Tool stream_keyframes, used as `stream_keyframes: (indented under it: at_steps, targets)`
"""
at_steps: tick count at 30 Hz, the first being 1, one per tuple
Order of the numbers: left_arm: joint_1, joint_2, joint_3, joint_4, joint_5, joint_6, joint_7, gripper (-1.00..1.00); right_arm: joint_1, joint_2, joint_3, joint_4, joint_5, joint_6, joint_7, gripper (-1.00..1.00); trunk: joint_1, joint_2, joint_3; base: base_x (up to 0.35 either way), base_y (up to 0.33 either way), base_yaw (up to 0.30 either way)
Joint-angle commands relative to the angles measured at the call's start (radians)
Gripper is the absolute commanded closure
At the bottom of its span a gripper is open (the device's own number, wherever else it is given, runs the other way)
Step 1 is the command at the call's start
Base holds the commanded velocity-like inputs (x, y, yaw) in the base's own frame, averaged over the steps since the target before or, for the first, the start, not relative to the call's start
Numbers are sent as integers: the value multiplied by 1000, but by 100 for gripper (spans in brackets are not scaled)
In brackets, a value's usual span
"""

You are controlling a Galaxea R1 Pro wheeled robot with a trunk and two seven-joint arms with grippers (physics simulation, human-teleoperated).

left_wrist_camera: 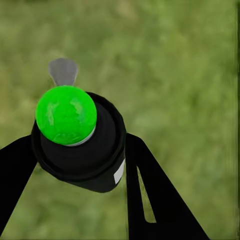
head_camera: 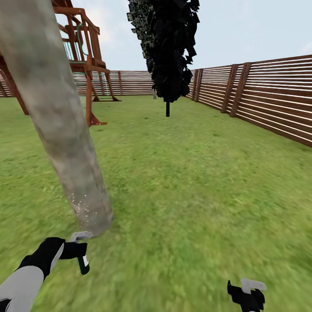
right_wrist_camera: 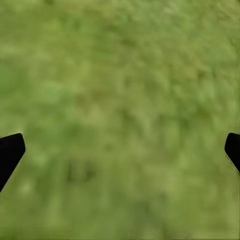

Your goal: In the garden, pick up the pesticide atomizer on the floor and spray pesticide onto both trees until each tree trunk is fully covered.

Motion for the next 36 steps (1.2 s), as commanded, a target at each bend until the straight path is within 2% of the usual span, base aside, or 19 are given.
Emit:
stream_keyframes:
  at_steps: [1,11,15,25,36]
  targets:
    - [0,-1,0,-1,0,0,0,100,0,0,0,0,0,0,-1,-100,0,0,0,199,-213,90]
    - [0,-6,0,0,4,2,0,100,0,0,0,1,0,0,0,-100,0,0,0,23,-270,266]
    - [0,-24,0,0,2,1,0,100,0,0,1,1,0,0,0,-100,0,0,0,21,-276,100]
    - [0,-27,0,0,2,0,0,100,3,0,0,1,0,0,0,-100,0,0,0,208,-220,11]
    - [0,-29,0,0,3,0,0,100,3,0,0,1,0,0,0,-100,0,0,0,189,-224,264]
